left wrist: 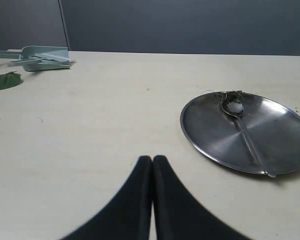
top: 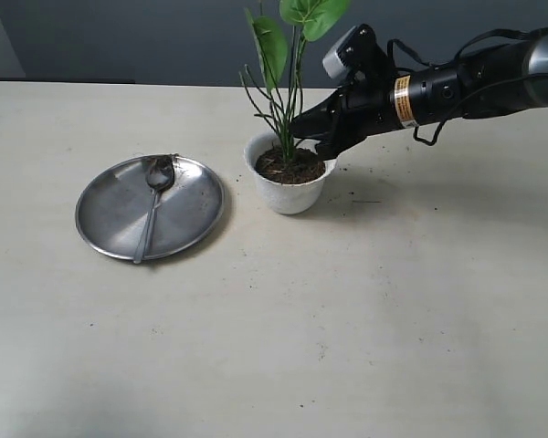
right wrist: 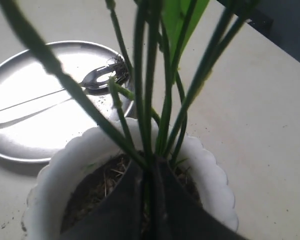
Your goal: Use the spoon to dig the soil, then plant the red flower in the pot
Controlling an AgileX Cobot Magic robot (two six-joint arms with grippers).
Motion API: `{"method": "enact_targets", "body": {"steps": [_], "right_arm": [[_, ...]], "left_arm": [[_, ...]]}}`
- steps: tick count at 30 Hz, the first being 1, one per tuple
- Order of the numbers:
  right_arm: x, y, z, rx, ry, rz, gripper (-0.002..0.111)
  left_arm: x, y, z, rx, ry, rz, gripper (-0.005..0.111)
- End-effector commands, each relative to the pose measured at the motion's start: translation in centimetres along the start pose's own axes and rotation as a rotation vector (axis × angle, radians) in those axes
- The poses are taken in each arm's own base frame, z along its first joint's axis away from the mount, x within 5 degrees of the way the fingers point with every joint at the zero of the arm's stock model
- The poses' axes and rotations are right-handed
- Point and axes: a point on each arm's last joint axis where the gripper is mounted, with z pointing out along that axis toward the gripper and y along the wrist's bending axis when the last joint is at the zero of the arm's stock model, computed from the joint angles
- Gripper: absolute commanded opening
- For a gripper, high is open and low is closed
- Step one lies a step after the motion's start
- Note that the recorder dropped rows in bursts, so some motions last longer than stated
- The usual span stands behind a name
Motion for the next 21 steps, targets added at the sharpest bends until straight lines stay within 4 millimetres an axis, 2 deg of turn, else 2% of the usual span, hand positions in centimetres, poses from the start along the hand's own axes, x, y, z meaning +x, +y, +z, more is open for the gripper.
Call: {"method": "enact_targets", "body": {"steps": [1,6,21], "right_arm": [[1.1,0.1,0.0,0.003,0.061,-0.006,-0.001],[2.3,0.4,0.1,0.012,0.094,0.02,-0.001],[2.6,0.5,0.1,0.017,0.105,0.031,-0.001]], "left_arm": [[0.1,0.0,0.0,0.006,-0.006,-0.006,0.0],[0.1,0.0,0.0,0.006,-0.006,-0.006,0.0],[0.1,0.0,0.0,0.006,-0.006,-0.006,0.0]]}}
